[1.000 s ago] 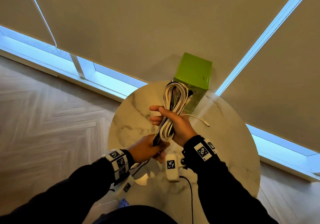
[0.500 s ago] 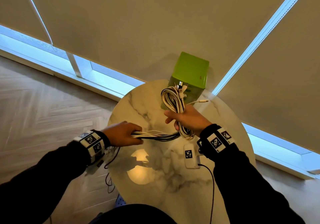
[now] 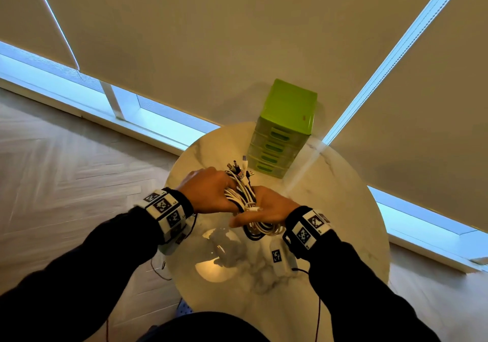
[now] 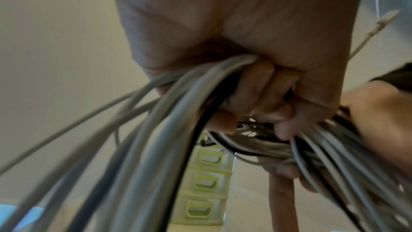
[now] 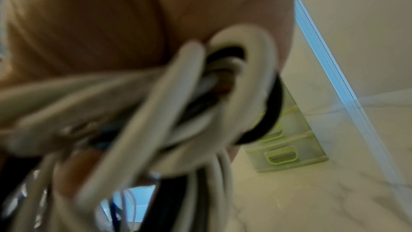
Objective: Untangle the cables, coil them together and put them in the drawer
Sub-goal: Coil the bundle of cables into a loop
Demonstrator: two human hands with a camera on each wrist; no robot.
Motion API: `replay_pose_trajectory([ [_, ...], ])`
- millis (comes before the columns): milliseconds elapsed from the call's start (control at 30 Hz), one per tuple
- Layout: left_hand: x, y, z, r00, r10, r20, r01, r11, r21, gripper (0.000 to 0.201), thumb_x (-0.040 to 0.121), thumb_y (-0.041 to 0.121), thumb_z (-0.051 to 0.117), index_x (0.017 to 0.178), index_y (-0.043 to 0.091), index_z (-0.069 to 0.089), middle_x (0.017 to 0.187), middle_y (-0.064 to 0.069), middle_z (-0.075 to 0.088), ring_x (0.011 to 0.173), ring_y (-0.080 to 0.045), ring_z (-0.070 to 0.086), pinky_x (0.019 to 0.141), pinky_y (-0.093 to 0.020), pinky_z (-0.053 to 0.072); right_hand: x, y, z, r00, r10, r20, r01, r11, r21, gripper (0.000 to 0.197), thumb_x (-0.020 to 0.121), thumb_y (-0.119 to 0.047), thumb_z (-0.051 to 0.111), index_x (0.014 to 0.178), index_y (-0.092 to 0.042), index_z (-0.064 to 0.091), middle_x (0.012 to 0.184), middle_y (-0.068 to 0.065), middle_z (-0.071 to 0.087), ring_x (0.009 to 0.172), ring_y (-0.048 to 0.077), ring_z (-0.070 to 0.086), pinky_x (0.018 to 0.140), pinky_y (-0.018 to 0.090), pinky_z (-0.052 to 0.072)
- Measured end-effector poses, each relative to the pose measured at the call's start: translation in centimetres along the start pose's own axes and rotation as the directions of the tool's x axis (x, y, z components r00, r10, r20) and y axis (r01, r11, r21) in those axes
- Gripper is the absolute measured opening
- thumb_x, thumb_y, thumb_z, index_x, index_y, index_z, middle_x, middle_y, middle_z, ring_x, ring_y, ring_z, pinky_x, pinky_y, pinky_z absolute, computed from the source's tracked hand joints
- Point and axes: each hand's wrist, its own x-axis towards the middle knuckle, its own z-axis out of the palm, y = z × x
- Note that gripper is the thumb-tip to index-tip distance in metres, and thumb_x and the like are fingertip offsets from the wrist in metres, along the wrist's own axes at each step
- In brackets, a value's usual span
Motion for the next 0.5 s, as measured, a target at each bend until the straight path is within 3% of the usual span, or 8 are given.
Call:
replay_pose_trajectory([
  [67,0.2,0.4,0.0,1.000,-0.011,-0.019,0.010,0.999,-0.053,0.044,0.068,0.077,0.058,0.093,0.043,0.073,0.080,0.013,0.073,0.067,-0.005,0.061,0.063,-0.024,0.043,-0.2,-0.1,0.1,1.000,0.022,-0.011,-0.022,0.999,0.032,0.037,0.059,-0.042,0.087,0.083,-0.020,0.072,0.085,0.004,0.074,0.086,0.026,0.071,0.085,0.048,0.057],
  [133,0.2,0.7,0.0,0.998,-0.032,-0.048,0.028,0.996,-0.080,0.049,0.064,0.078,0.052,0.099,0.051,0.071,0.085,0.015,0.074,0.072,-0.006,0.063,0.066,-0.025,0.046,-0.5,0.0,-0.3,0.997,0.063,-0.051,-0.058,0.994,0.092,0.016,0.066,-0.021,0.085,0.072,-0.020,0.071,0.075,0.001,0.072,0.074,0.019,0.068,0.075,0.039,0.057],
  [200,0.2,0.7,0.1,0.996,-0.064,-0.067,0.057,0.992,-0.111,0.047,0.064,0.075,0.052,0.100,0.051,0.071,0.084,0.015,0.073,0.074,-0.007,0.065,0.069,-0.027,0.051,-0.9,0.1,-0.8,0.995,0.066,-0.076,-0.055,0.988,0.144,0.014,0.071,-0.005,0.077,0.068,-0.018,0.071,0.068,-0.001,0.069,0.066,0.014,0.064,0.066,0.030,0.052],
  [267,0.0,0.3,0.3,0.993,-0.080,-0.085,0.064,0.983,-0.171,0.037,0.069,0.067,0.058,0.097,0.046,0.070,0.076,0.018,0.068,0.071,-0.004,0.063,0.065,-0.027,0.050,-1.3,0.5,-1.5,0.995,0.038,-0.097,-0.018,0.979,0.203,0.005,0.075,0.000,0.070,0.075,-0.005,0.072,0.070,0.004,0.071,0.068,0.015,0.066,0.067,0.030,0.053],
  [333,-0.3,-0.1,0.9,0.994,-0.056,-0.091,0.031,0.965,-0.259,0.026,0.075,0.055,0.066,0.098,0.043,0.067,0.077,0.020,0.067,0.072,-0.002,0.064,0.064,-0.027,0.050,-1.4,0.8,-1.9,0.990,0.043,-0.133,-0.004,0.960,0.278,0.008,0.073,0.001,0.069,0.079,-0.005,0.069,0.074,0.010,0.070,0.074,0.020,0.066,0.071,0.034,0.055],
  [400,-0.5,-0.6,1.5,0.993,-0.039,-0.111,0.000,0.945,-0.327,0.021,0.080,0.045,0.071,0.098,0.036,0.065,0.082,0.016,0.069,0.075,-0.003,0.065,0.068,-0.034,0.055,-1.4,0.7,-2.0,0.985,0.080,-0.153,-0.025,0.942,0.334,0.016,0.069,0.005,0.071,0.081,-0.004,0.068,0.075,0.008,0.068,0.073,0.017,0.064,0.066,0.028,0.055],
  [500,-0.5,-1.4,2.1,0.969,-0.166,-0.185,0.078,0.909,-0.409,0.015,0.080,0.035,0.071,0.086,0.028,0.059,0.076,0.009,0.065,0.072,-0.010,0.061,0.067,-0.036,0.051,-1.6,1.1,-2.0,0.976,0.148,-0.161,-0.055,0.879,0.474,0.014,0.070,0.004,0.067,0.083,0.009,0.070,0.082,0.016,0.074,0.077,0.023,0.068,0.075,0.031,0.057],
])
